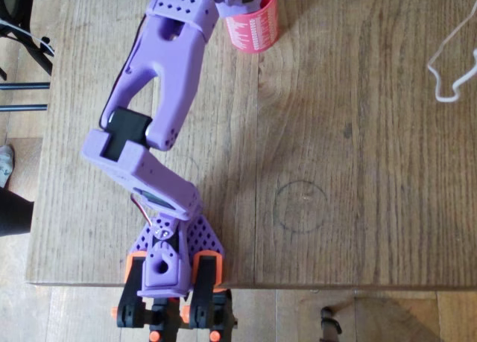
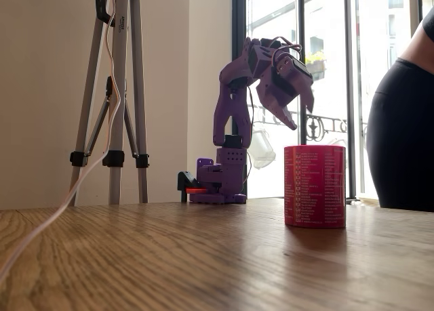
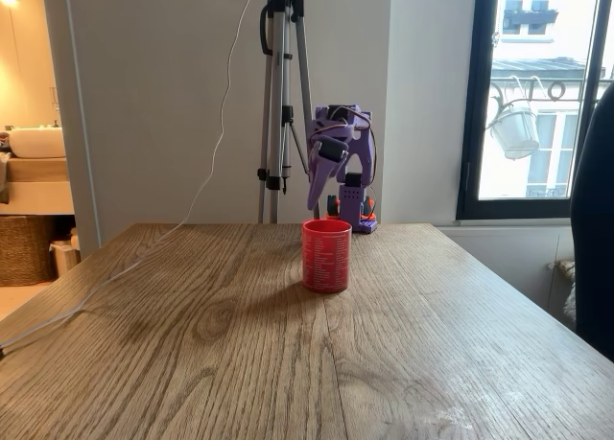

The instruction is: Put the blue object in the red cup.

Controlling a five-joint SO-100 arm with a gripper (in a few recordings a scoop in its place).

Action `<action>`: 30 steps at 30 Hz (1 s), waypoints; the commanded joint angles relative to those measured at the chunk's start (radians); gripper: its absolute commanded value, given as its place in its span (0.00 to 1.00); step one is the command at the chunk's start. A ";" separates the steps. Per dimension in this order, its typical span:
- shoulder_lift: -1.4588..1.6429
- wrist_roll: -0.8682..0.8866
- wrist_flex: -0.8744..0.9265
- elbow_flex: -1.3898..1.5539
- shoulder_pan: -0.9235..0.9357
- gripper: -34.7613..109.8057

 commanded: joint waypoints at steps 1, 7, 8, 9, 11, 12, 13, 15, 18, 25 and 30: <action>0.048 -0.011 -0.032 -0.031 -0.008 0.24; 0.293 0.060 -0.032 0.014 -0.048 0.24; 0.373 0.071 -0.029 0.046 -0.051 0.24; 0.459 0.078 -0.029 0.087 -0.051 0.24; 0.653 0.086 -0.031 0.201 -0.041 0.24; 0.753 0.087 -0.025 0.262 -0.034 0.24; 0.857 0.089 -0.012 0.327 -0.025 0.24; 1.058 0.100 0.005 0.449 0.000 0.24; 1.290 0.167 0.040 0.583 0.017 0.24; 1.605 0.227 0.206 0.834 -0.123 0.24; 1.661 0.298 0.288 1.031 -0.190 0.24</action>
